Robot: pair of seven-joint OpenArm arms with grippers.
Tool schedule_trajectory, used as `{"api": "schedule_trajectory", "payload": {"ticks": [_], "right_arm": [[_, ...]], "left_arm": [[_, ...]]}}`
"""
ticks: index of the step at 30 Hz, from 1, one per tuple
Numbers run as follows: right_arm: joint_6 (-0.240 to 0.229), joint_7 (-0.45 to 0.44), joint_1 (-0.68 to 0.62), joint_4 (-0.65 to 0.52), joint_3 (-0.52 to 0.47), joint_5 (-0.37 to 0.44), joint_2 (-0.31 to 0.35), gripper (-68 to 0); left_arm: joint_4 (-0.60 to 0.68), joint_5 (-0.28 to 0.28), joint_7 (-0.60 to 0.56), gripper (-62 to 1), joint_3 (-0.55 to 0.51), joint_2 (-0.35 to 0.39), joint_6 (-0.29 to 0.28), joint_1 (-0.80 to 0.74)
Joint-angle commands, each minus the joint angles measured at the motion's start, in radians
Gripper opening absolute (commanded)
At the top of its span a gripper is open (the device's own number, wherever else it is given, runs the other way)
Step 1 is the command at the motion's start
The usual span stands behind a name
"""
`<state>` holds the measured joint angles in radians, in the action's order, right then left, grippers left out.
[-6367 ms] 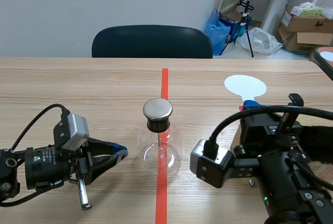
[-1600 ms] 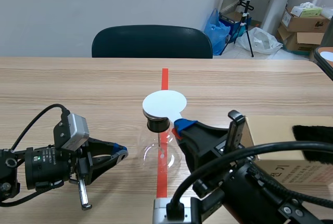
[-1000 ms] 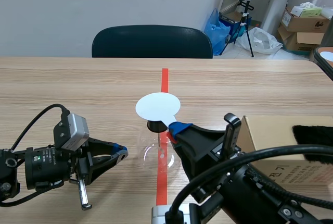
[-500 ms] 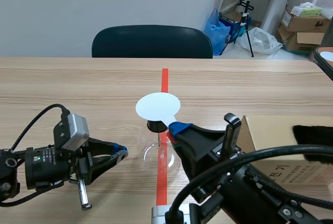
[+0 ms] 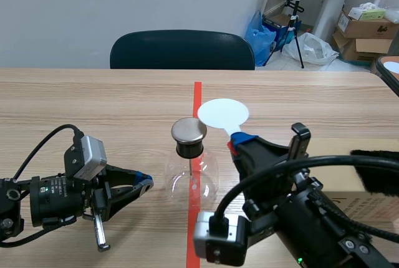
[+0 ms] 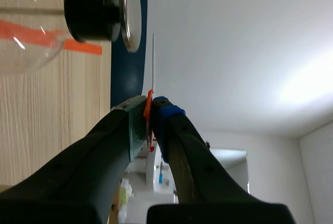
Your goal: Do the electroscope experiment
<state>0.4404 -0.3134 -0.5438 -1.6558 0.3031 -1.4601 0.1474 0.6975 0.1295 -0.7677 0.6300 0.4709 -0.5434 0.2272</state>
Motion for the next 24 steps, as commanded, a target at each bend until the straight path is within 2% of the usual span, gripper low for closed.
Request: {"api": "schedule_trajectory", "payload": {"ticks": [1,8,14,20,24], "right_arm": [[0.011,0.042,0.009,-0.003,-0.003,-0.001,0.013,-65.8],[0.011,0.271,0.009,-0.003,-0.003,-0.001,0.013,-65.8],[0.011,0.414,0.009,-0.003,-0.003,-0.001,0.013,-65.8],[0.011,0.488,0.009,-0.003,-0.003,-0.001,0.013,-65.8],[0.011,0.488,0.009,-0.003,-0.003,-0.001,0.013,-65.8]], "left_arm": [[0.015,-0.013,-0.021,-56.4,-0.002,-0.002,-0.003,0.003],[0.015,-0.013,-0.021,-56.4,-0.002,-0.002,-0.003,0.003],[0.015,-0.013,-0.021,-56.4,-0.002,-0.002,-0.003,0.003],[0.015,-0.014,-0.021,-56.4,-0.002,0.001,-0.003,0.003],[0.015,-0.014,-0.021,-56.4,-0.002,0.004,-0.005,0.003]]}}
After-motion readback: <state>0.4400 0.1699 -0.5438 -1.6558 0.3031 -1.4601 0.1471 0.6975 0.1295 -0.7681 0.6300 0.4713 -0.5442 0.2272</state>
